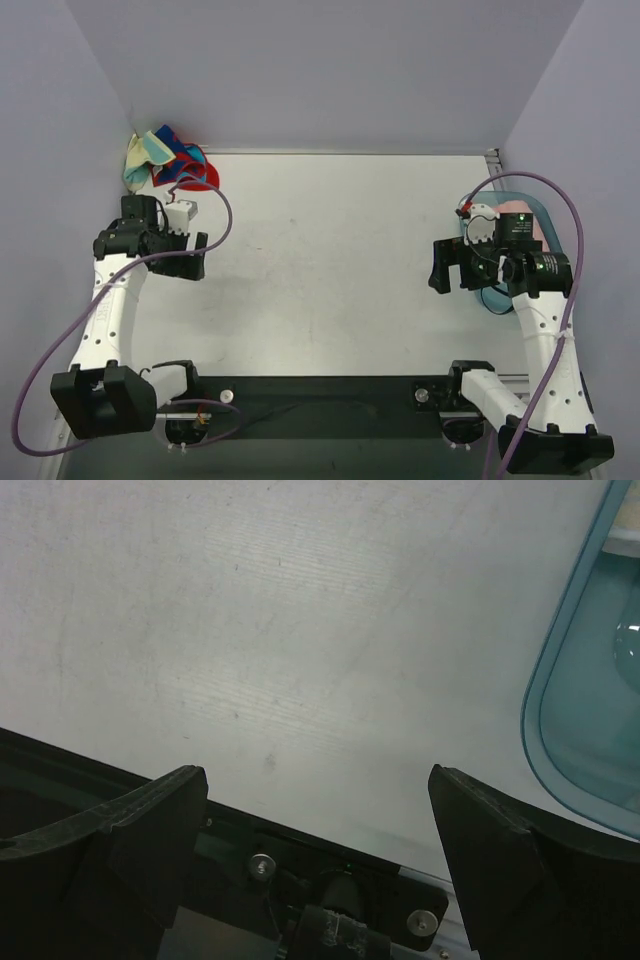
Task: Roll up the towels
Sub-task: Grab a towel with the left arm
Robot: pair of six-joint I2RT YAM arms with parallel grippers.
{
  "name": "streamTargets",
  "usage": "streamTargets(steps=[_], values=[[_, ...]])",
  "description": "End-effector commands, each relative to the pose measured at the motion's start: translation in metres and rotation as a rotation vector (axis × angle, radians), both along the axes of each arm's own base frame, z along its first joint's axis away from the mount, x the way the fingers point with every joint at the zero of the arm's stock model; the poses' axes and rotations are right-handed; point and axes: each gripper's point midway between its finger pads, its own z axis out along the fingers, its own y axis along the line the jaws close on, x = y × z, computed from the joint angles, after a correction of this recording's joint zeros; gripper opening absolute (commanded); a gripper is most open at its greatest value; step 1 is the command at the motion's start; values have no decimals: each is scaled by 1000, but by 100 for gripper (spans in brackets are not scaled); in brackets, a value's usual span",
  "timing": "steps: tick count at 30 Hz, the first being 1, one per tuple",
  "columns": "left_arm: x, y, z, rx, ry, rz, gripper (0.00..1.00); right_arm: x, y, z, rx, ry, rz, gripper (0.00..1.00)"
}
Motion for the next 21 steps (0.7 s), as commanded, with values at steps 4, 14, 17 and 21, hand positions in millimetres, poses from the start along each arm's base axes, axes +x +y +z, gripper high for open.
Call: streamTargets(steps=[4, 14, 17, 21], values=[[58, 21, 8, 66, -72, 147, 97, 4, -7, -14, -39, 76, -31, 100], [185, 51, 2, 116, -101, 305, 97, 30, -14, -9, -52, 10, -98, 100], [232, 56, -17, 105, -112, 331, 97, 35, -16, -10, -64, -15, -100, 100], [288, 64, -20, 107, -168, 356, 97, 40, -21, -15, -91, 4, -111, 100]])
